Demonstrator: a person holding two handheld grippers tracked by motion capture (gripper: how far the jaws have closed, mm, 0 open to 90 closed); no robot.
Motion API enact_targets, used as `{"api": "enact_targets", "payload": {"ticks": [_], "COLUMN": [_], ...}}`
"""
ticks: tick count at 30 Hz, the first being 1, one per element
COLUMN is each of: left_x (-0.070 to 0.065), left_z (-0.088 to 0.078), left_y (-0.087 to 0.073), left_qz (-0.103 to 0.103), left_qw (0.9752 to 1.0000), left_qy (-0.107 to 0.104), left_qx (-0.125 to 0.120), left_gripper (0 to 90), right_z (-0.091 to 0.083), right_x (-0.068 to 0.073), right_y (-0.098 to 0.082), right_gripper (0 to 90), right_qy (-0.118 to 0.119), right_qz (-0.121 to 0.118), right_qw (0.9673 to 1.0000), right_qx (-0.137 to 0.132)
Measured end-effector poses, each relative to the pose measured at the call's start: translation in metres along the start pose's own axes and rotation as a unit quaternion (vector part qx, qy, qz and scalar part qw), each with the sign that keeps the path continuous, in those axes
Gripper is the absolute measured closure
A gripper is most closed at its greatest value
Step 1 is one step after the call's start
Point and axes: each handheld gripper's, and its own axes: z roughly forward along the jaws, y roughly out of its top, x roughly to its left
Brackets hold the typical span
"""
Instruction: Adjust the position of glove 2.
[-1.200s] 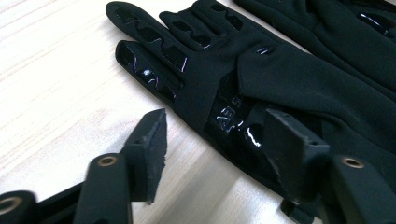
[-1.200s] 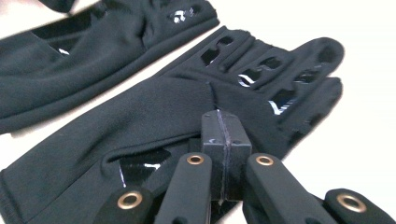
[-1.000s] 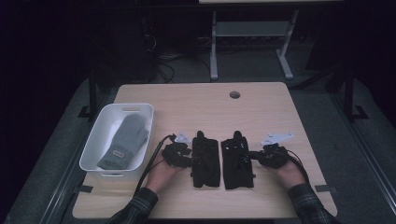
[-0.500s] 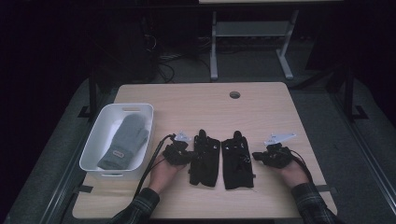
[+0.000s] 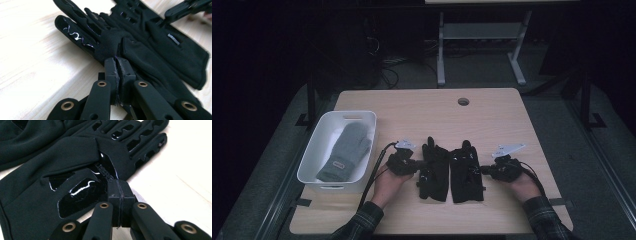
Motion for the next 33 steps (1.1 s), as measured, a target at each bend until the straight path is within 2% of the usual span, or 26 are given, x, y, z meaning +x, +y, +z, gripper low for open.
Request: {"api": "enact_targets", "payload": {"ticks": [5,14,18,20,27,33], "left_x": [-0.002,-0.006,-0.008,-0.009,-0.009,-0.015], "left_z": [-0.002,-0.002,-0.003,-0.004,-0.006,0.000], "left_y": [0.003,0.013,0.020,0.023,0.030,0.037], "left_qz": [-0.005,0.002,0.003,0.008,0.003,0.015], "left_qw": [0.9998,0.9990,0.9983,0.9981,0.9971,0.9964], "left_qy": [-0.017,-0.045,-0.058,-0.061,-0.075,-0.083], "left_qx": [-0.004,0.001,-0.002,-0.004,-0.015,-0.014], "left_gripper": [86.9,86.8,86.9,86.8,86.7,86.6], "right_z": [0.002,0.004,0.007,0.009,0.016,0.020], "right_x": [0.002,0.004,0.006,0.008,0.016,0.022], "right_y": [0.001,0.003,0.005,0.007,0.016,0.020], "right_gripper": [89.8,90.0,90.0,90.0,90.0,90.0], "right_qy": [0.003,0.010,0.021,0.026,0.039,0.046], "right_qz": [-0.002,-0.001,-0.002,-0.001,-0.012,-0.024], "right_qw": [1.0000,0.9999,0.9998,0.9997,0.9991,0.9986], "right_qx": [0.000,-0.002,-0.002,-0.003,-0.011,-0.010]}}
